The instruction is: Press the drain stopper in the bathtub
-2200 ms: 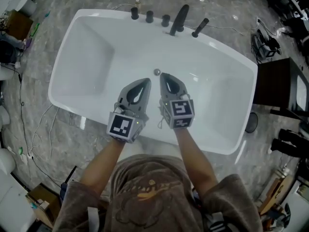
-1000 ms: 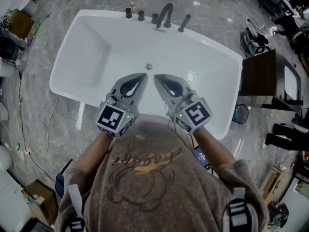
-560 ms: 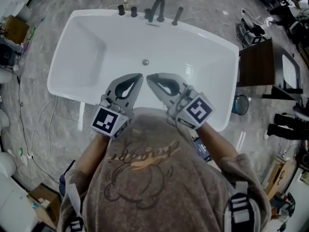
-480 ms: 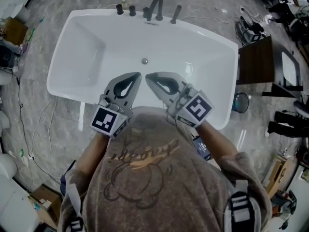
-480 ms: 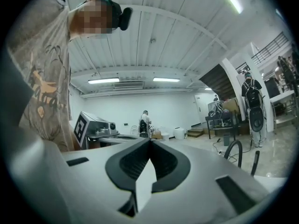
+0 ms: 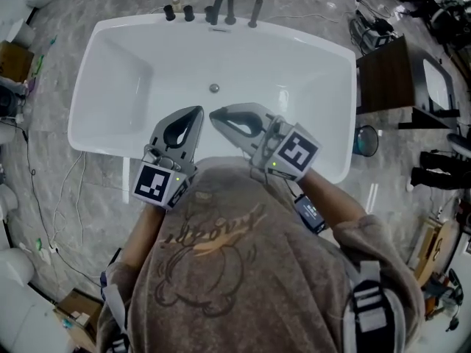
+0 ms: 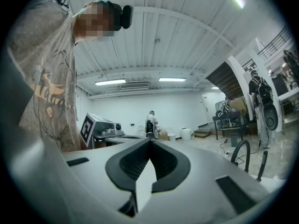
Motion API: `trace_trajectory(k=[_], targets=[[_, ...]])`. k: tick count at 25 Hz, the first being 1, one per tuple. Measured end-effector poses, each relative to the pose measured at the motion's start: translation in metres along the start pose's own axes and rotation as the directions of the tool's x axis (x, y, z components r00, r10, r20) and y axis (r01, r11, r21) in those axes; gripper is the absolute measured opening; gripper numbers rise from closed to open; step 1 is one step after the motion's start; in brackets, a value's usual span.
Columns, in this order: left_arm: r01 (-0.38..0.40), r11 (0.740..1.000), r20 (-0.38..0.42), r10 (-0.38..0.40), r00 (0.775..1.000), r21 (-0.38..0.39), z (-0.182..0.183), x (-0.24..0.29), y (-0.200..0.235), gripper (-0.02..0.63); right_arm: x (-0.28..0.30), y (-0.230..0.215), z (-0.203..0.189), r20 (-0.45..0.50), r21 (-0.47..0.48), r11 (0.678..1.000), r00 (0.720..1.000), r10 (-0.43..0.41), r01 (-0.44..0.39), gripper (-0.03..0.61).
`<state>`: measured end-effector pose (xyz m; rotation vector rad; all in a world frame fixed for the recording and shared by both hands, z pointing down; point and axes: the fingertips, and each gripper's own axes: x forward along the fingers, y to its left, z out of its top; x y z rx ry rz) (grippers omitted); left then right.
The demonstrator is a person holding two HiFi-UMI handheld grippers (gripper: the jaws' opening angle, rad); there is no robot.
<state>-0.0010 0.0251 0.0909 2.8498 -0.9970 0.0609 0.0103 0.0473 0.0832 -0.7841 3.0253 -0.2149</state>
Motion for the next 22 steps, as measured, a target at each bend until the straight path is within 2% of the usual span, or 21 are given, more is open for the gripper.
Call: trace_trajectory(k=[12,22], targets=[[-0.02,1.0,0.014,0.02,1.0,-0.007,0.005,-0.007,-0.002,0.002,-0.002,0.012,0.009,0.0,-0.021,0.999,0.999,0.037,-0.037,0.003],[-0.036,0.999,0.009,0.036,0.999,0.009,0.006,-0.008,-0.003,0.002,-0.002,0.011,0.015,0.023,-0.036,0.999,0.999,0.037,-0.036,0.003]])
